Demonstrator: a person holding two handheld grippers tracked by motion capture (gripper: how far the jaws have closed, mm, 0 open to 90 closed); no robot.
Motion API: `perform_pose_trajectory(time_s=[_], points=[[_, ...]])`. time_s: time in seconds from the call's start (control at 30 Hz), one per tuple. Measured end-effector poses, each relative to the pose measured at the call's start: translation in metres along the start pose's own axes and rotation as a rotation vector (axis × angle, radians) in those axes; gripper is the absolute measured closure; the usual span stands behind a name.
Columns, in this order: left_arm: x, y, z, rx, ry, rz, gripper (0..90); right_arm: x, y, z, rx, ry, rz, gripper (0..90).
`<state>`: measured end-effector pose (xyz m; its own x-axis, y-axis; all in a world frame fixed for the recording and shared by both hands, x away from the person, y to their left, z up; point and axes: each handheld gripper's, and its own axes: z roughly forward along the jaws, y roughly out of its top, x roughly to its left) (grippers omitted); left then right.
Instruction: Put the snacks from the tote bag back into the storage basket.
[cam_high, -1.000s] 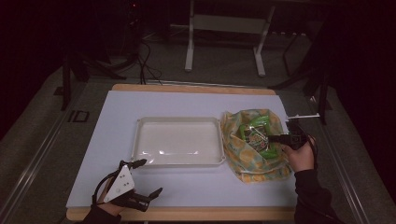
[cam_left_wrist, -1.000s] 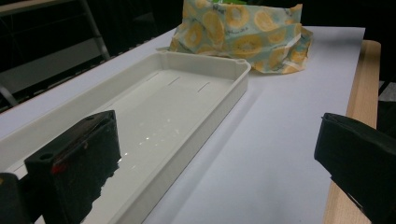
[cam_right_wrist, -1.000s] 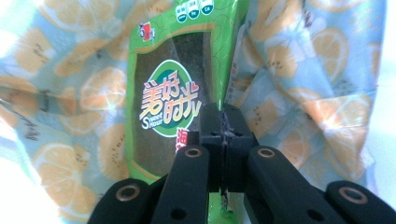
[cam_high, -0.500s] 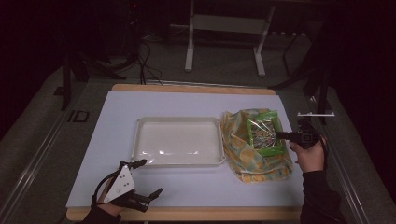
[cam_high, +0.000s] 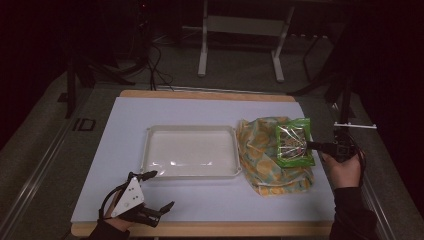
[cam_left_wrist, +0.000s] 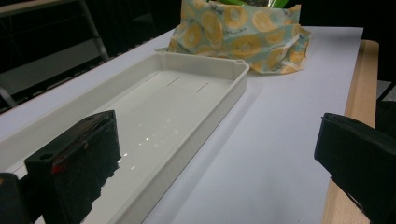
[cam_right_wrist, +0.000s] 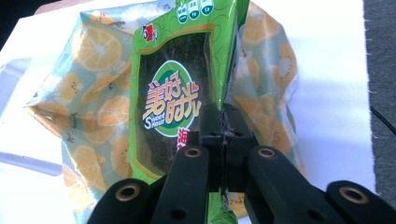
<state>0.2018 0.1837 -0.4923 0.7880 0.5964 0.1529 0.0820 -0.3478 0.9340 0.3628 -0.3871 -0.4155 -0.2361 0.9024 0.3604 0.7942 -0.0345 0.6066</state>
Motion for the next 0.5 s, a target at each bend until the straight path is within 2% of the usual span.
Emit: perform_pose_trajectory(time_s=[0.5], points=[[0.0,0.0,0.0,-0.002,0.004,0.005,0.8,-0.005,-0.003,-0.025,-0.051,0.016,0.029,89.1]])
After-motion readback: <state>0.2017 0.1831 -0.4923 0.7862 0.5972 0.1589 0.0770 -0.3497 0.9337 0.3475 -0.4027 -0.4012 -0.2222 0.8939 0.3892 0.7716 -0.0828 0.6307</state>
